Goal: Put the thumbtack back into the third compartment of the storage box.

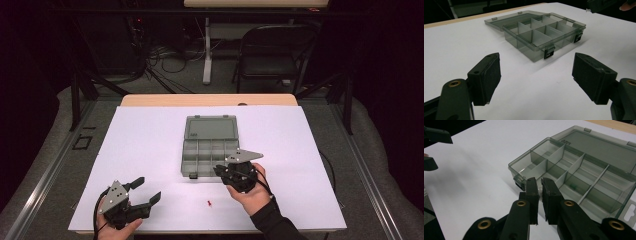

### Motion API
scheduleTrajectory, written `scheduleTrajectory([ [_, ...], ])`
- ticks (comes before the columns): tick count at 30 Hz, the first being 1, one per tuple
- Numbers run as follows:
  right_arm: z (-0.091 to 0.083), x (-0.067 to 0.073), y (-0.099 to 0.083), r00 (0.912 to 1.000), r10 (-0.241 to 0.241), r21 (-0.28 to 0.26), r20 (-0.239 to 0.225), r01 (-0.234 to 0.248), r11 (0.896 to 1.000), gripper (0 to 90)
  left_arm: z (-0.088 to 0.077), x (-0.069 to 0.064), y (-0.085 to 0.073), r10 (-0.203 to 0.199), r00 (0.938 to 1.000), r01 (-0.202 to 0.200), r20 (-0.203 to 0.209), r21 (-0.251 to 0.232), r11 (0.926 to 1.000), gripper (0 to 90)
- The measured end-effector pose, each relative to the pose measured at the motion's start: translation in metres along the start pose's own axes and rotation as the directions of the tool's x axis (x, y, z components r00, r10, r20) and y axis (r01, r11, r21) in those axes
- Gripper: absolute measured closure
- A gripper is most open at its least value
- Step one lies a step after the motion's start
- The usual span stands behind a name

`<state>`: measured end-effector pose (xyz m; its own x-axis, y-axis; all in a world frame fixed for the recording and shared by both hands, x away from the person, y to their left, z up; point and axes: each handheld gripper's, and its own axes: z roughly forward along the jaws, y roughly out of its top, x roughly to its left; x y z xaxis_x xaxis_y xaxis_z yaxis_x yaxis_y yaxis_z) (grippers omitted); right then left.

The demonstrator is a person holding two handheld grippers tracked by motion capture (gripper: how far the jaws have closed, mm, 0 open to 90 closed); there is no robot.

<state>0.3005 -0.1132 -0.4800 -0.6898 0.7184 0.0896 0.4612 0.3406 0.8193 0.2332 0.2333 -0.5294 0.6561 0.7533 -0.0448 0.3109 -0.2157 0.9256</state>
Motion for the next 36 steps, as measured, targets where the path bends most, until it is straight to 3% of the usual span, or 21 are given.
scheduleTrajectory([
  [12, 0.007, -0.009, 0.016, 0.9993, -0.004, -0.005, 0.036, 0.004, 1.000, 83.7, 0.000, 0.000, 0.000, 0.002, 1.0000, -0.002, 0.002, 0.002, 1.0000, 22.9],
  [25, 0.033, -0.027, 0.028, 0.9961, 0.038, 0.023, 0.080, -0.039, 0.999, 83.7, 0.000, 0.000, 0.000, 0.000, 1.0000, 0.000, 0.003, 0.000, 1.0000, 22.9],
  [36, 0.057, -0.041, 0.026, 0.9901, 0.070, 0.062, 0.121, -0.078, 0.995, 83.6, 0.001, 0.000, 0.000, 0.000, 1.0000, 0.000, 0.008, 0.000, 1.0000, 22.9],
])
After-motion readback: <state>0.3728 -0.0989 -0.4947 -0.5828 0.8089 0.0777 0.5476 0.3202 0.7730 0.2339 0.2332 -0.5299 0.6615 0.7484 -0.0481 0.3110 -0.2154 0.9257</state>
